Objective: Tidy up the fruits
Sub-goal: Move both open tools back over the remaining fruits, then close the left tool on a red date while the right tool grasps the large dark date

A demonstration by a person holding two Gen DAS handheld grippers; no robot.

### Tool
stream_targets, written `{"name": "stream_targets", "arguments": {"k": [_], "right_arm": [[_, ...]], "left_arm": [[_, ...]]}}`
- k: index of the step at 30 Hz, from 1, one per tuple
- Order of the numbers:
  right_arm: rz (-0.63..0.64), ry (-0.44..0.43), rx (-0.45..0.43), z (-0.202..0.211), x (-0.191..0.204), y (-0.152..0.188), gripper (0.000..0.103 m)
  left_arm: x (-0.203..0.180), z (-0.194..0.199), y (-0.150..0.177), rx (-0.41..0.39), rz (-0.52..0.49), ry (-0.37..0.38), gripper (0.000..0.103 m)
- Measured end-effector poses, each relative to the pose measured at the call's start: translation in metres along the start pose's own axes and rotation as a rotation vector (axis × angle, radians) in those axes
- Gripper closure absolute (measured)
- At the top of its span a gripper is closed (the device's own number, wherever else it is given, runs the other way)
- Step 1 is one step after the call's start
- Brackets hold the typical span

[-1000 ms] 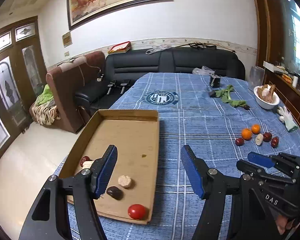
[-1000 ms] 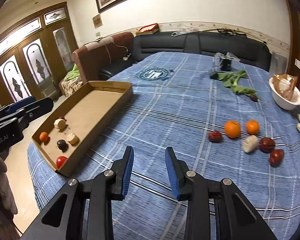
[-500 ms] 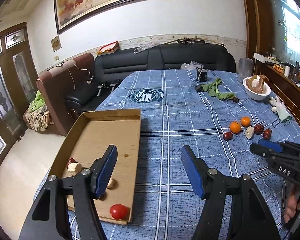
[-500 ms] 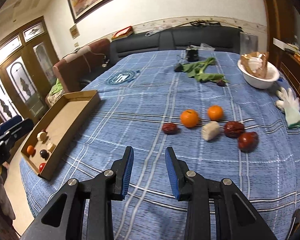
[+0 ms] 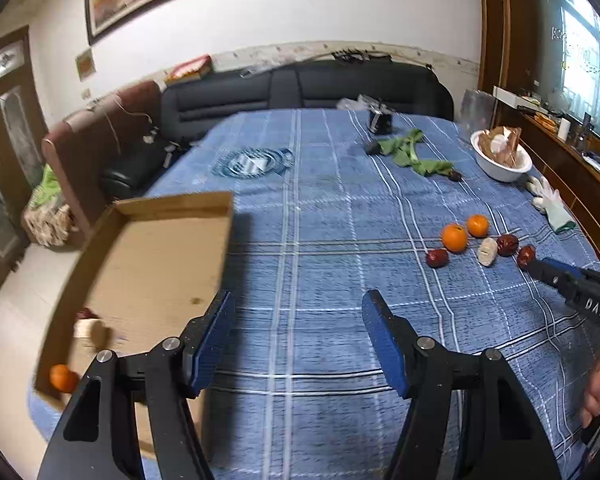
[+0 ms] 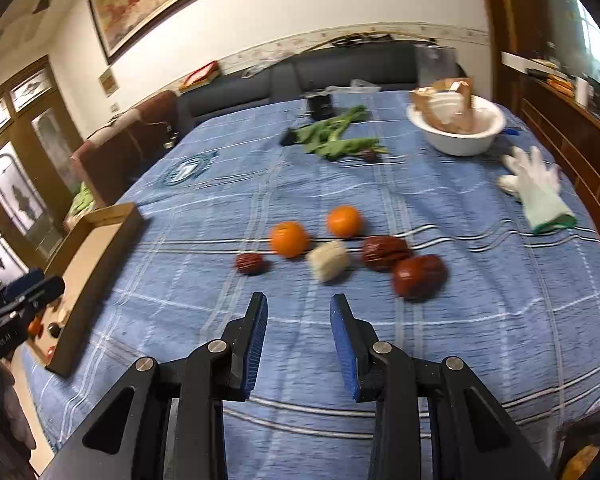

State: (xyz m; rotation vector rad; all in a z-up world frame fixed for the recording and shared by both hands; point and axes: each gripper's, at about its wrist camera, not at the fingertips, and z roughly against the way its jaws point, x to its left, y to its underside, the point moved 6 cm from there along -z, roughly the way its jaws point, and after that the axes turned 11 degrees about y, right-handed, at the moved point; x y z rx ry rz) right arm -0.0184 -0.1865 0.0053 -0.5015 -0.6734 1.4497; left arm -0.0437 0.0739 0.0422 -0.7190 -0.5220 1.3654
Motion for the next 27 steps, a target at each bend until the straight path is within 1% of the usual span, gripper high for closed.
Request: {"name": "stream_targets", "arguments": {"k": [4,5,8,11,14,19,21,22,27], "right_arm": [[-0.035,0.044,0.007,-0.006,-0.024,-0.005,0.068],[-0.045,0.056,0.01,-0.008,-0.031,-0.006,0.068],[-0.069,0.083,0.016,-0.013,-0.048,-0.009,0.068],[-0.092,0.097,0.027,-0.02,-0.06,-0.01,0.068],[-0.096,0.105,0.035,-0.027,-0.065,-0.01,0.068],[-0.091,0.125,0.051,-0.041,-0.069,-0.011,0.067],[-0.089,0.123,0.054,-0.046,-0.069,-0.011,0.064],[-0.091,0.12,0.052,-0.047,-0.069,-0.012,0.061],[-0.093,0.105,0.049,-0.053,-0.067,-0.016,0.057]], "left_arm": [[-0.013,-0.026,0.002,0.043,-0.009,0.042,0.037],[-0.019,-0.034,0.0,0.053,-0.01,0.067,0.037],[-0.033,-0.05,-0.005,0.07,-0.015,0.119,0.038],[-0.045,-0.065,-0.01,0.081,-0.037,0.144,0.038],[-0.062,-0.088,-0.015,0.105,-0.061,0.196,0.037],[-0.08,-0.122,-0.02,0.148,-0.084,0.25,0.038],[-0.085,-0.134,-0.021,0.161,-0.086,0.268,0.038],[-0.086,-0.138,-0.02,0.167,-0.086,0.273,0.038],[-0.093,-0.151,-0.022,0.181,-0.083,0.313,0.038]]}}
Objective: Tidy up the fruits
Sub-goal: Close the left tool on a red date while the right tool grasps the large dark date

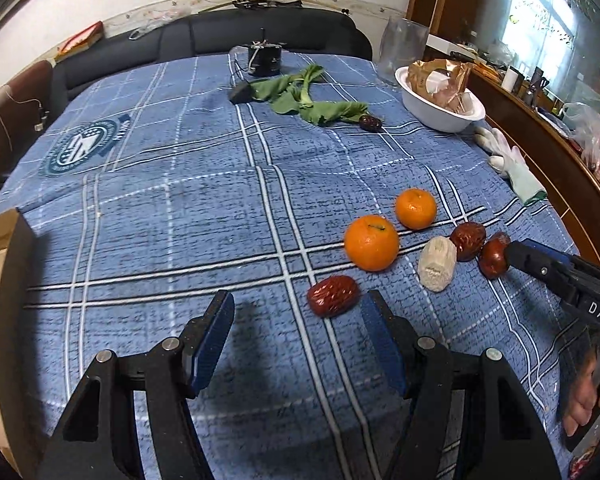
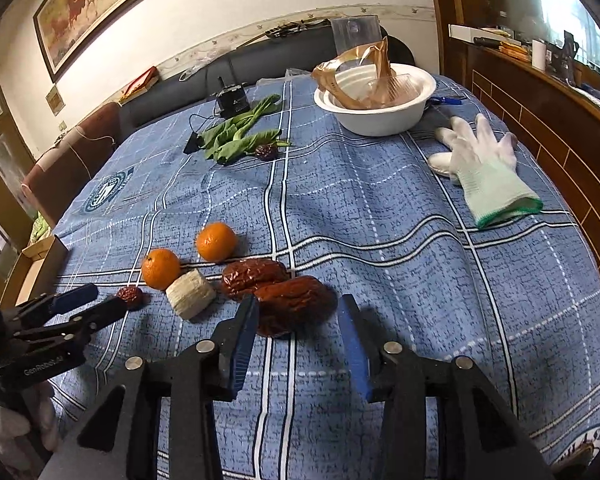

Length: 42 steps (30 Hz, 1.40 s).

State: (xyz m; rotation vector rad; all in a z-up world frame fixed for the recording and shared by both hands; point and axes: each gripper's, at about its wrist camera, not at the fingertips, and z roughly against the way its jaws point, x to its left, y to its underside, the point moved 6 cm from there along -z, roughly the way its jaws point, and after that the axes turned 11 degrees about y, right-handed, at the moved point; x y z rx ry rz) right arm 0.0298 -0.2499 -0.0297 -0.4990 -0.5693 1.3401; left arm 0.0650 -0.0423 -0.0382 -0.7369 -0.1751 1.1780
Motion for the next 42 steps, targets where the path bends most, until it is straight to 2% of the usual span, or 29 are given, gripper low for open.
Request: {"name": "stream_targets", "arguments": {"k": [8,10,11,12,24,27,33,35,42], "right_arm": [[0.009,-0.01,0.009,-0.009,0.008,0.0,0.054],[0.007,-0.009,0.001,-0.01,0.009,0.0,0.054],[0.004,-0.008,-0.002,-0.01,0.009,-0.001,0.054],[0.001,-0.008,-0.007,-0.01,0.009,0.0,0.054],[-0.016,-0.048,0.002,-0.021,0.011,0.0,0.054],[-0.038,-0.063,0.005,-0.021,0.007,0.0,0.06],[-0.031,-0.047,-0.004,-0.018,0.01,0.002,0.062],[-0.035,-0.046,-0.007,-0.017,0.01,0.004,0.066],[-0.023,-0.027,-0.002,-0.007,0.01,0.01,0.067]], "left_arm": [[-0.005,-0.012,-0.001,0.007,-0.027,0.028,0.039],[-0.007,-0.011,-0.001,0.001,-0.035,0.034,0.052],[-0.008,-0.011,-0.001,-0.001,-0.044,0.026,0.068],[-0.009,-0.011,-0.001,0.0,-0.046,0.027,0.075],[-0.016,-0.011,0.001,-0.009,-0.063,0.043,0.075],[-0.015,-0.011,0.002,-0.012,-0.057,0.052,0.075],[-0.014,-0.009,0.002,-0.02,-0.045,0.072,0.075],[-0.014,-0.007,0.002,-0.027,-0.041,0.078,0.076],[-0.017,-0.002,0.006,-0.042,-0.044,0.088,0.076]]}}
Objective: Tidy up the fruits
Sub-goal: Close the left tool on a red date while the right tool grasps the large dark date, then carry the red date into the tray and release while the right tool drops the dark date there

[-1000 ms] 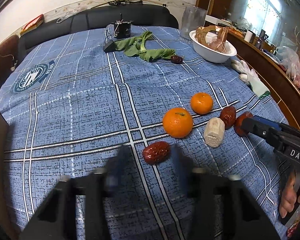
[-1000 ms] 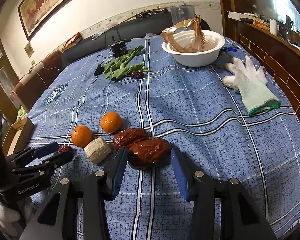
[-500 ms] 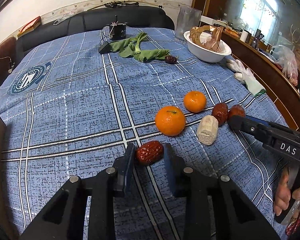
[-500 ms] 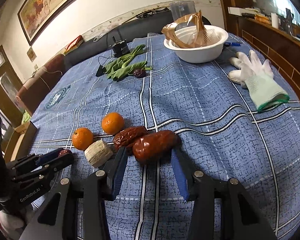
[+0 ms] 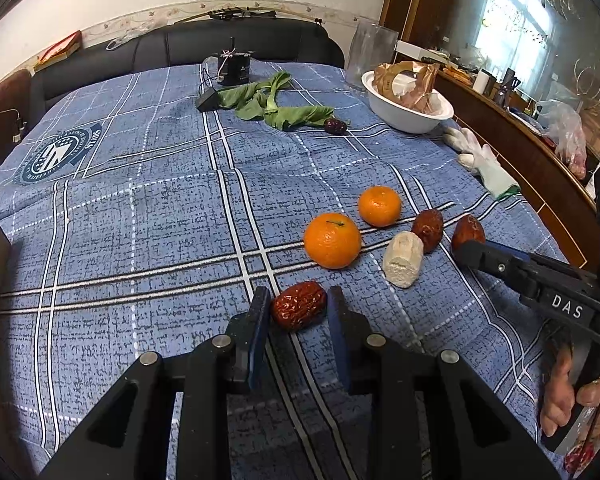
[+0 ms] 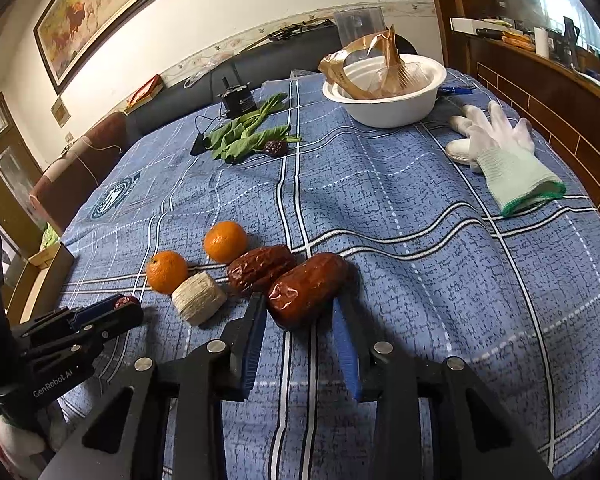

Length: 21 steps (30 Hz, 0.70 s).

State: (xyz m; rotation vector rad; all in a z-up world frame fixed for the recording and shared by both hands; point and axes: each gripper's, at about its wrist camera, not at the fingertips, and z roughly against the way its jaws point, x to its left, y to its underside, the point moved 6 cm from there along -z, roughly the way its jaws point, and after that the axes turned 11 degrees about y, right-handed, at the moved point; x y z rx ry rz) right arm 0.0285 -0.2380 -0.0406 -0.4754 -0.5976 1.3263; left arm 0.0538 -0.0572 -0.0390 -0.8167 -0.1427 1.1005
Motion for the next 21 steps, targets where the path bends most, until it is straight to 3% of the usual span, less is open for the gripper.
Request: {"name": "stream_targets", "arguments": {"k": [11,15,17,21], "right_arm": [[-0.108,0.03,0.097,-0.008,-0.011,-0.007,0.064],[-0.106,0.082,0.076,-0.013,-0.007,-0.008,0.064],[-0.102,0.083,0.072,-0.013,-0.006,-0.009,0.069],[-0.067,0.094,0.044,-0.002,-0.002,-0.01,0.069]], "left_arm": [[-0.002,0.002,0.004,-0.001,0.009,0.015,0.076],[-0.002,0.001,0.005,0.005,0.014,0.025,0.076],[-0.003,0.002,0.005,0.004,0.01,0.027,0.076],[-0.005,0.003,0.006,0.002,0.008,0.037,0.076]]}}
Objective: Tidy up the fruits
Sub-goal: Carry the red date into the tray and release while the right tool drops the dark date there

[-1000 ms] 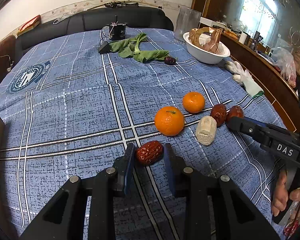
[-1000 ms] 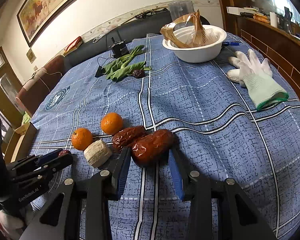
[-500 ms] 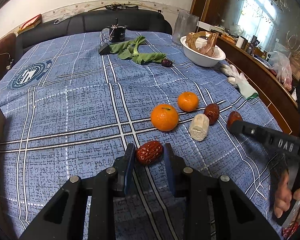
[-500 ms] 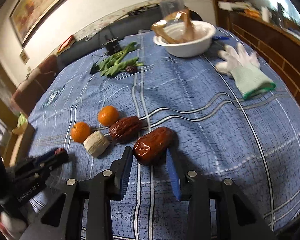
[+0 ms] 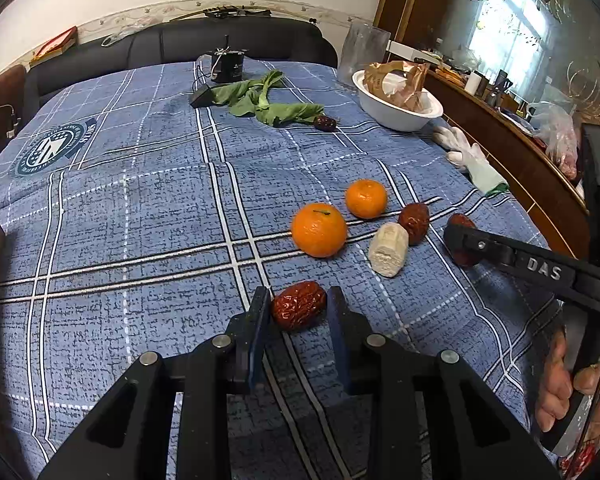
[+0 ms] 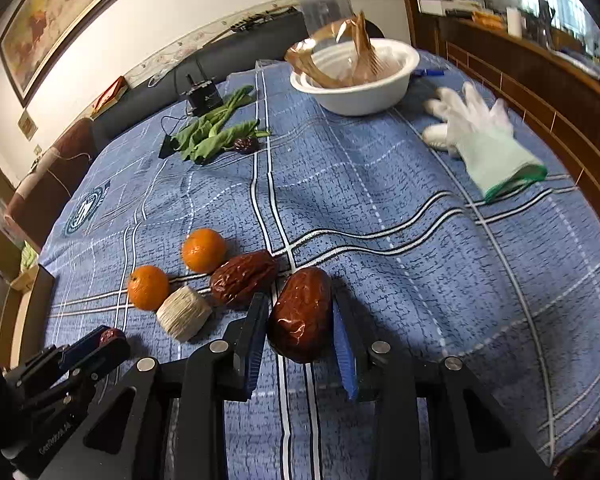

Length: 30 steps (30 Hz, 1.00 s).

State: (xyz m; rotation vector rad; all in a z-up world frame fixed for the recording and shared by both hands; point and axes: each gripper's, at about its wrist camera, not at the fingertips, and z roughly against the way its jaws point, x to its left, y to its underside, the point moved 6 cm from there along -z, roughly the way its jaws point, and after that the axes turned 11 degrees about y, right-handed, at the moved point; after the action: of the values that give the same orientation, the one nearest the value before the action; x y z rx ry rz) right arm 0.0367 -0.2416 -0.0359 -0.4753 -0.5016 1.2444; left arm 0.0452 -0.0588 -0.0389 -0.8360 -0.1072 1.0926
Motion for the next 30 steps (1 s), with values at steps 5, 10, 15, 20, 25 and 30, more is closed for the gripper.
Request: {"name": "stream_targets", "arguments": {"k": [5,10,15,20,25,30], "right_arm": [[0.036,-0.03,-0.048,0.034,0.008,0.002,0.069],[0.081,-0.115,-0.069,0.069,0.033,0.007,0.069],[0.174,-0.226,-0.075,0.097,0.087,0.024,0.069],[0.289,-0.37,-0.062,0.121,0.164,0.047,0.069],[0.407,-0.472,-0.045,0.138,0.242,0.074,0.068],[0.514,-0.514,-0.025,0.137,0.305,0.101,0.068]], "left_arm": [[-0.003,0.007,0.001,-0.013,0.003,0.012,0.076],[0.001,0.04,0.003,-0.073,0.046,0.009,0.076],[0.027,0.108,0.023,-0.147,0.141,-0.018,0.075],[0.089,0.184,0.052,-0.211,0.256,-0.186,0.075],[0.154,0.238,0.08,-0.23,0.364,-0.338,0.075],[0.203,0.255,0.094,-0.189,0.433,-0.413,0.075]]}}
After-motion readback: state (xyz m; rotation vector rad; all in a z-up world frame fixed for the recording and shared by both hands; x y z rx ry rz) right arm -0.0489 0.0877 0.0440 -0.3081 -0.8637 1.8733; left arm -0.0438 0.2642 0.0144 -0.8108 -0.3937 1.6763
